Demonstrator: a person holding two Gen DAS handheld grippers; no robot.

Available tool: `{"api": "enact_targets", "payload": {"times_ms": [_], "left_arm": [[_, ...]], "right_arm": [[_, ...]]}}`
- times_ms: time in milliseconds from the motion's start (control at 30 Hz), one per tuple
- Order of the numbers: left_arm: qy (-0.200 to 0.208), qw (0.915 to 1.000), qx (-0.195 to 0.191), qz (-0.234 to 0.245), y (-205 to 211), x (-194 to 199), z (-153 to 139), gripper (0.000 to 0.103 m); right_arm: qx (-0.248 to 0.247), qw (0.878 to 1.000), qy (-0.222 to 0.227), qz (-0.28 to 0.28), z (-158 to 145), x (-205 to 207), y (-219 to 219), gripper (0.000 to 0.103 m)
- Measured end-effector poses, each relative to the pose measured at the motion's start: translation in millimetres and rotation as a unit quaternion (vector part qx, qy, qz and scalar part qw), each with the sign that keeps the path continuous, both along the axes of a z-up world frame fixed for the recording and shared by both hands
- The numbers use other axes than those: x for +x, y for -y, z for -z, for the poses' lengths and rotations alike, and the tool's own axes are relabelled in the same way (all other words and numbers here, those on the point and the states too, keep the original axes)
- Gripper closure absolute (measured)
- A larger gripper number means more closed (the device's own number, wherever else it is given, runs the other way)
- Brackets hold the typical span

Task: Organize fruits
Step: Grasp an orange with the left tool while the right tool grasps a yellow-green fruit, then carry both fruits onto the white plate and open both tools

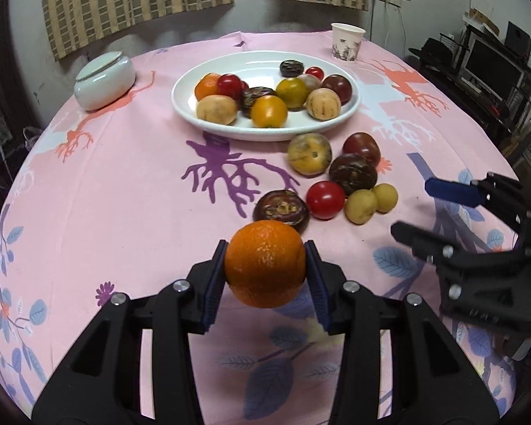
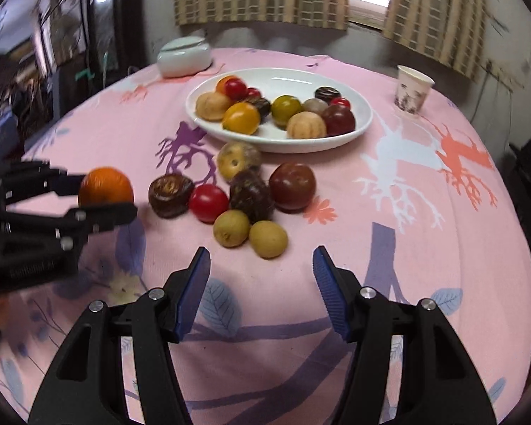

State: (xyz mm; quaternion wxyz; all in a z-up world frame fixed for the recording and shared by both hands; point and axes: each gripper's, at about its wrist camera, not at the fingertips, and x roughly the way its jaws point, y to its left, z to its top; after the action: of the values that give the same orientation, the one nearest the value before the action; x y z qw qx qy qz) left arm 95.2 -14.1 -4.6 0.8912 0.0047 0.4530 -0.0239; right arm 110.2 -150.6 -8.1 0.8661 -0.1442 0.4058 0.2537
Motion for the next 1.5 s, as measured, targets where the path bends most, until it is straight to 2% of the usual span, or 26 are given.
{"api": "enact_targets", "payload": {"times_ms": [67,200,267,433,467,500,600,767,933,1033,1167,1333,1433,1500], "left_arm": [[0.002,0.9998,-0.018,0.001,-5.8,0.7,2.6,0.060],[-0.013,0.9984,-0.054,0.009,-12.7,5.3,10.2,0.060],[-0.019,0.9980,-0.060,0.012,-14.4,6.1,14.4,0.059],[-0.020,0.9980,-0.059,0.005,-18.7,6.4,16.2,0.060],[-0.021,0.9979,-0.060,0.005,-19.6,6.6,16.3,0.059],[-0.022,0.9976,-0.065,0.007,-20.9,7.1,16.3,0.059],[-0.025,0.9971,-0.072,0.003,-25.6,8.2,16.8,0.060],[-0.028,0.9967,-0.076,-0.005,-29.0,10.3,18.0,0.060],[-0.017,0.9976,-0.068,-0.001,-26.5,7.8,13.8,0.060],[-0.011,0.9961,-0.088,0.005,-32.0,3.4,3.1,0.060],[0.013,0.9959,-0.089,-0.001,-34.7,-4.1,-17.0,0.060],[0.031,0.9969,-0.071,0.010,-29.8,-5.6,-44.3,0.060],[0.043,0.9972,-0.060,0.013,-30.5,12.6,-64.7,0.060],[0.059,0.9975,-0.038,0.010,-28.7,32.1,-75.5,0.060]], "right_arm": [[-0.023,1.000,0.005,0.003,5.5,1.1,-3.1,0.045],[-0.041,0.999,-0.011,-0.004,20.4,10.1,-8.8,0.053],[-0.039,0.999,-0.010,-0.013,19.9,14.2,-13.4,0.062],[-0.041,0.999,-0.016,-0.030,18.7,26.9,-20.3,0.064],[-0.040,0.998,-0.020,-0.033,18.0,27.4,-20.1,0.073],[-0.039,0.998,-0.020,-0.035,17.0,27.1,-19.2,0.076],[-0.017,0.999,-0.023,-0.046,13.5,20.9,-14.9,0.076],[-0.002,0.999,-0.024,-0.034,10.0,7.4,-2.9,0.076],[0.019,1.000,-0.004,-0.020,-7.2,-11.4,18.1,0.076],[0.034,0.999,0.009,-0.015,-19.5,-20.9,28.2,0.076],[0.047,0.998,0.029,-0.017,-37.4,-27.2,35.3,0.076],[0.050,0.995,0.077,-0.025,-67.3,-17.3,30.7,0.076],[0.050,0.995,0.087,-0.025,-79.8,9.9,20.1,0.076],[0.051,0.994,0.094,-0.022,-84.1,29.5,10.3,0.076]]}}
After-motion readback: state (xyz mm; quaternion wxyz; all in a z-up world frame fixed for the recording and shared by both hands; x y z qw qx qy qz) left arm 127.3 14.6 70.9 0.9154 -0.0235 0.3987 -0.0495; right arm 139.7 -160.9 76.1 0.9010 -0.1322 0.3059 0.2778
